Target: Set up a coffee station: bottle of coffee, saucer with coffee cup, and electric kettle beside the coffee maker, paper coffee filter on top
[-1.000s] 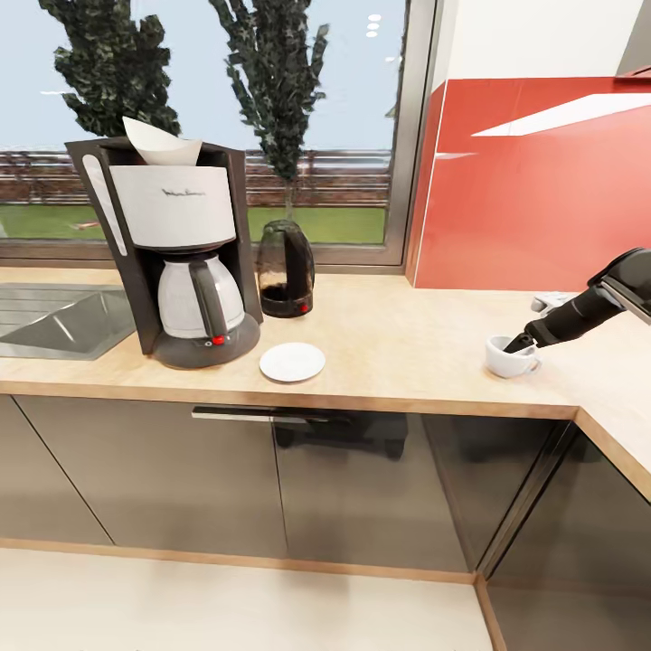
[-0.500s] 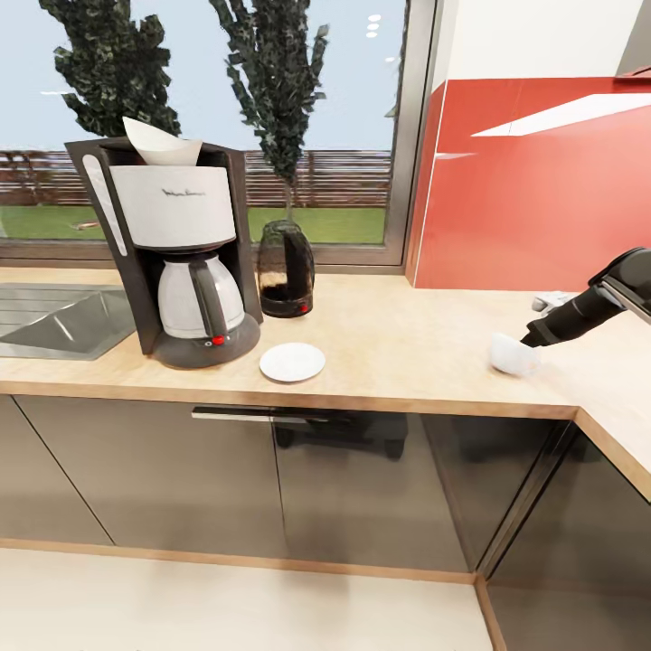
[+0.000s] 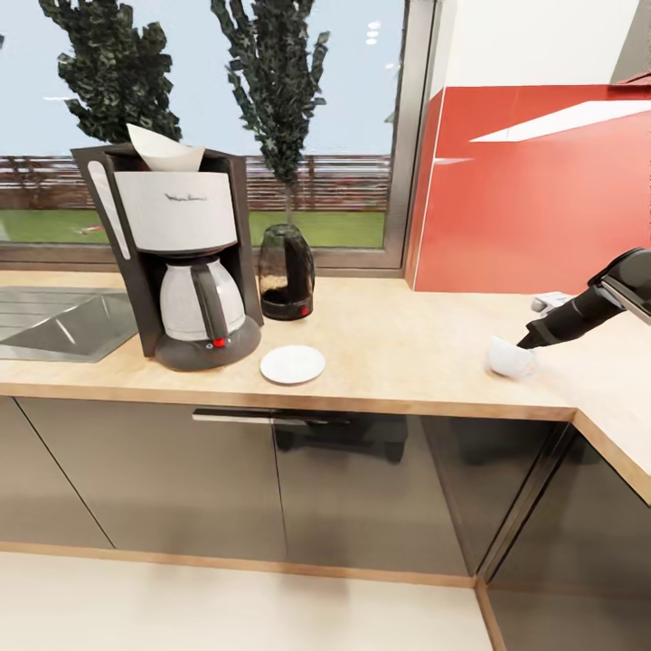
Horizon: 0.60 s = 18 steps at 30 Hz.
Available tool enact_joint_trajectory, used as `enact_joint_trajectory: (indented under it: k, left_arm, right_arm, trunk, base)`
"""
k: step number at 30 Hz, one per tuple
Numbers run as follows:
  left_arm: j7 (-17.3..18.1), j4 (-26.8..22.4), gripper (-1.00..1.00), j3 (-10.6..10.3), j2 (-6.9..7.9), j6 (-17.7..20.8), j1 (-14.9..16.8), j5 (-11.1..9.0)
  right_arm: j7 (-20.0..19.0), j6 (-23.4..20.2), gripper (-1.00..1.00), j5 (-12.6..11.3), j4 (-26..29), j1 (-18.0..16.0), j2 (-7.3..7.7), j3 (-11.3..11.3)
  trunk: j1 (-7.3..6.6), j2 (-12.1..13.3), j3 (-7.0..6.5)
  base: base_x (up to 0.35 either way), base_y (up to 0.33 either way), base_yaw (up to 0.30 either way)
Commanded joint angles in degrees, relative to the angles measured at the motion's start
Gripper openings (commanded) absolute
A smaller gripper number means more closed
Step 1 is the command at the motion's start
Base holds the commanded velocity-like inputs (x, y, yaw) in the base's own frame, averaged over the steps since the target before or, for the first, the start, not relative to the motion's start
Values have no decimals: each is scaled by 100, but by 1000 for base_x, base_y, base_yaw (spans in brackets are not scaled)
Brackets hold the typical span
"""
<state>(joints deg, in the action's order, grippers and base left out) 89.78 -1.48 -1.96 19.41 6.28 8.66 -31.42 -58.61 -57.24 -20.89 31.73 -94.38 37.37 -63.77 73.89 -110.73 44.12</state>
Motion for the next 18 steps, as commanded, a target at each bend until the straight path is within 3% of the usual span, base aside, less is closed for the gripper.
enact_joint_trajectory:
  k: [1, 18]
  left_arm:
    - [22, -1, 100, -23, 1, 64, 4, -14]
    - [22, -1, 100, -24, 1, 66, 4, -13]
  right_arm:
    - [-19, -15, -100, -12, 10, -11, 7, -30]
    - [-62, -21, -100, -3, 33, -11, -20, -31]
  trunk:
    - [-1, -3, -3]
    - [-1, -3, -153]
  base:
    - [0, 0, 0]
    - [0, 0, 0]
